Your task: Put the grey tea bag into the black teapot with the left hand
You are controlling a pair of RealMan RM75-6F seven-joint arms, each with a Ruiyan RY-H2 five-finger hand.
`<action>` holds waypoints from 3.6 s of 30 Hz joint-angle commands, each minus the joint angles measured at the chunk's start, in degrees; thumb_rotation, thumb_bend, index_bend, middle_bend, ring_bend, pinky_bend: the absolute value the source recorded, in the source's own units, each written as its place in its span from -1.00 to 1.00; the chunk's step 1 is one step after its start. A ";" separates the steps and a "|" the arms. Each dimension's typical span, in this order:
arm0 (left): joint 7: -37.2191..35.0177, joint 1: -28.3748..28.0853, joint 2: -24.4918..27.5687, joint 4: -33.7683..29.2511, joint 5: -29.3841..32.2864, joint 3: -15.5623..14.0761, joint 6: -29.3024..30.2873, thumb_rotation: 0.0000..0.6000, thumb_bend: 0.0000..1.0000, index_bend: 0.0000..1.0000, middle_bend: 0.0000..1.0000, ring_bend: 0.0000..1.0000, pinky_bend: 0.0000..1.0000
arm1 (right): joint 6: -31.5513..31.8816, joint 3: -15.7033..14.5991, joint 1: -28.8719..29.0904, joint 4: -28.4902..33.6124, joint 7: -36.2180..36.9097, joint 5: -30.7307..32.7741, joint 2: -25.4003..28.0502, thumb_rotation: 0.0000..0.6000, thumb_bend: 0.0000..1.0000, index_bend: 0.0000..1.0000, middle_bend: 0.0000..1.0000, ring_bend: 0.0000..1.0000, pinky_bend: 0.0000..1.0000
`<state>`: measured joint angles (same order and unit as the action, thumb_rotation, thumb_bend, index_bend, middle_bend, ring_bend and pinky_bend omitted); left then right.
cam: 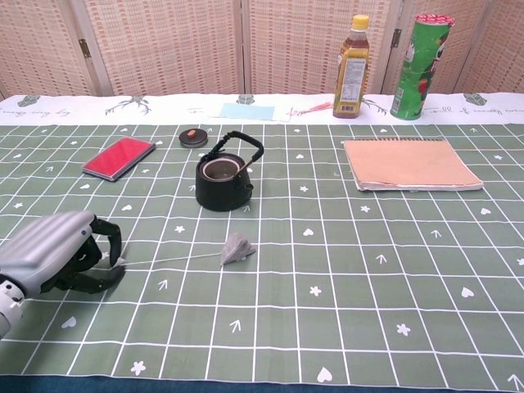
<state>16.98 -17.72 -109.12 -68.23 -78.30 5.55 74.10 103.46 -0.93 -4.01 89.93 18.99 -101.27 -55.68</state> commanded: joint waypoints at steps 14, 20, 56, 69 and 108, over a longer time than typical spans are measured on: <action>1.07 -1.05 1.32 0.48 -2.61 0.37 2.33 1.00 -0.04 0.32 1.00 1.00 1.00 | 0.24 0.01 -0.11 -0.04 0.07 0.01 -0.04 1.00 -0.29 -1.00 -1.00 -1.00 -1.00; 8.56 -4.22 5.10 -5.32 -5.76 2.92 4.27 1.00 -0.04 0.34 1.00 1.00 1.00 | 0.97 0.20 -0.40 -0.37 0.93 0.30 -0.04 1.00 -0.29 -1.00 -1.00 -1.00 -1.00; 39.07 -21.92 12.26 -25.97 6.13 16.43 -5.07 1.00 -0.04 0.35 1.00 1.00 1.00 | -1.02 -2.15 -0.76 0.01 -0.84 -1.26 -0.40 1.00 -0.29 -1.00 -1.00 -1.00 -1.00; 43.36 -28.95 13.82 -26.72 11.45 20.08 -5.91 1.00 -0.04 0.36 1.00 1.00 1.00 | -5.09 -1.80 0.91 0.67 0.65 1.17 0.36 1.00 -0.29 -1.00 -1.00 -1.00 -1.00; 30.37 -34.28 21.66 -20.43 17.16 13.08 -8.62 1.00 -0.04 0.36 1.00 1.00 1.00 | -14.18 0.76 4.16 3.43 -5.53 9.00 -0.58 1.00 -0.30 -1.00 -1.00 -1.00 -1.00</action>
<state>48.04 -52.40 -87.43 -88.69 -60.65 19.36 65.32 89.34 -0.03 0.11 93.18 13.87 -91.95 -56.14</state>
